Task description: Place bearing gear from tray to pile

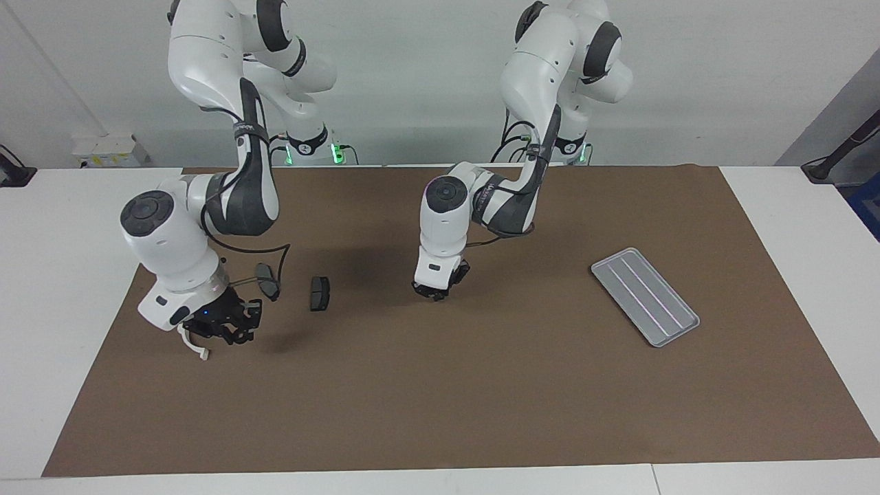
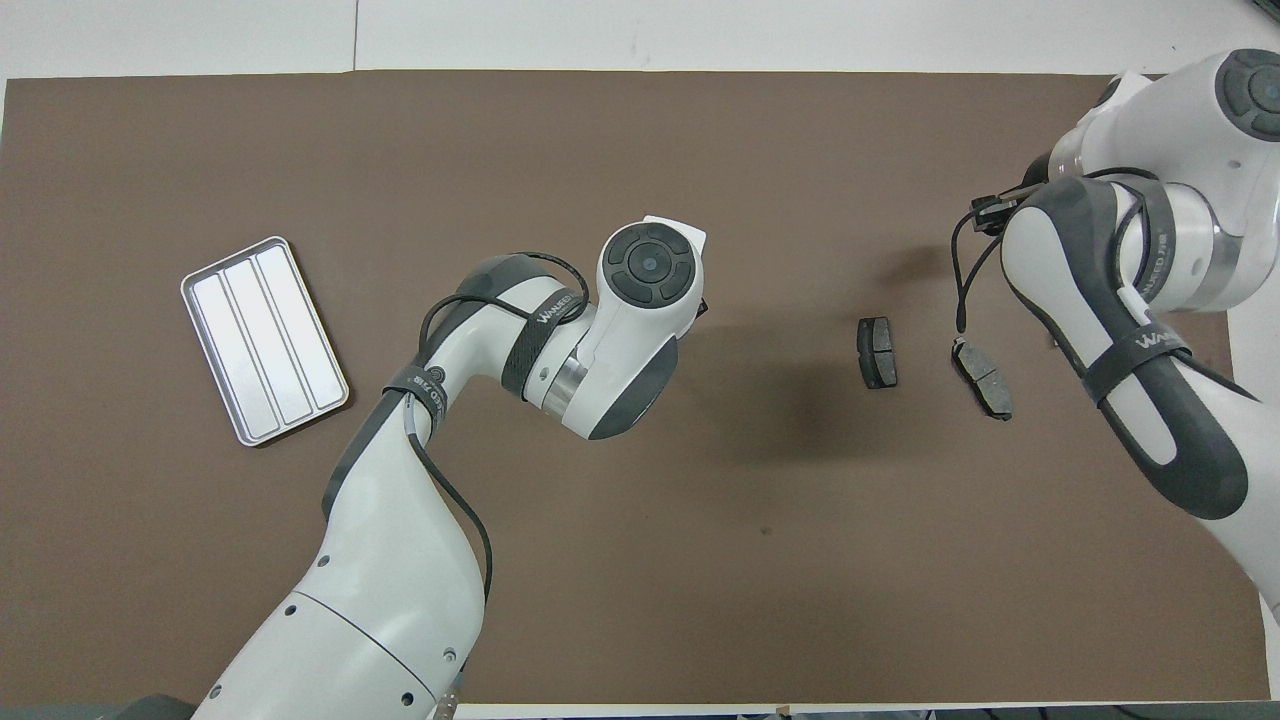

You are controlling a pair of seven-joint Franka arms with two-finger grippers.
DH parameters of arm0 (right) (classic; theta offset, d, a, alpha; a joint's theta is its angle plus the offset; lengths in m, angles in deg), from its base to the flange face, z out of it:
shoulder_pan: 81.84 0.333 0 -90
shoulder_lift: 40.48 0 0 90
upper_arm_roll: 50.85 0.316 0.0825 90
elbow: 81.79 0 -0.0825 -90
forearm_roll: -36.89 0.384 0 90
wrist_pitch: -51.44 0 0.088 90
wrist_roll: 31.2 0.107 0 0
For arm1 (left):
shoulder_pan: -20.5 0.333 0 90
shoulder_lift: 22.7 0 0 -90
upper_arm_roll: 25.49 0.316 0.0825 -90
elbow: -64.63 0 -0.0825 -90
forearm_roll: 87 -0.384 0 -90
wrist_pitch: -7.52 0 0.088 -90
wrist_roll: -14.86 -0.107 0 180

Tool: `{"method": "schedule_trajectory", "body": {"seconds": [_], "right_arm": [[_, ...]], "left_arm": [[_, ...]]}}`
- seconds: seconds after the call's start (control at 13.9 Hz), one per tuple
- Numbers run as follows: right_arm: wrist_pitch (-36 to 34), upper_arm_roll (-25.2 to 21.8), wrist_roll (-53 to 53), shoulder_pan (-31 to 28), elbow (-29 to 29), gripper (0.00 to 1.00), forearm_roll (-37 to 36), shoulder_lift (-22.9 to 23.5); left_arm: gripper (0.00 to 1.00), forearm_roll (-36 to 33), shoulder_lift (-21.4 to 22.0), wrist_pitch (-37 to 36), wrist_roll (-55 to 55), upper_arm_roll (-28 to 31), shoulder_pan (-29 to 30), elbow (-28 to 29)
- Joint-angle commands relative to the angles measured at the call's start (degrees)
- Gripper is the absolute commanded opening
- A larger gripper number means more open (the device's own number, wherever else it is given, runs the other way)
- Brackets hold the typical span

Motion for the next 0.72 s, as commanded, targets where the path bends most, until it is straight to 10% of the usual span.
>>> {"method": "schedule_trajectory", "body": {"seconds": [0.0, 0.5, 0.65], "right_arm": [[3.59, 0.62, -2.86, -0.76, -5.47, 0.0, 0.87, -2.44], [8.96, 0.62, -3.04, -0.76, -9.52, 0.0, 0.87, -1.82], [10.0, 0.62, -3.3, -0.67, -10.22, 0.0, 0.87, -1.73]], "left_arm": [[0.58, -0.98, -0.92, -0.91, 1.26, 1.02, -1.06, -0.8], [0.75, -1.42, -0.66, -3.44, 2.4, 1.54, -0.36, -1.23], [0.98, -1.42, 0.39, -4.16, 2.23, 3.21, -0.01, -1.15]]}}
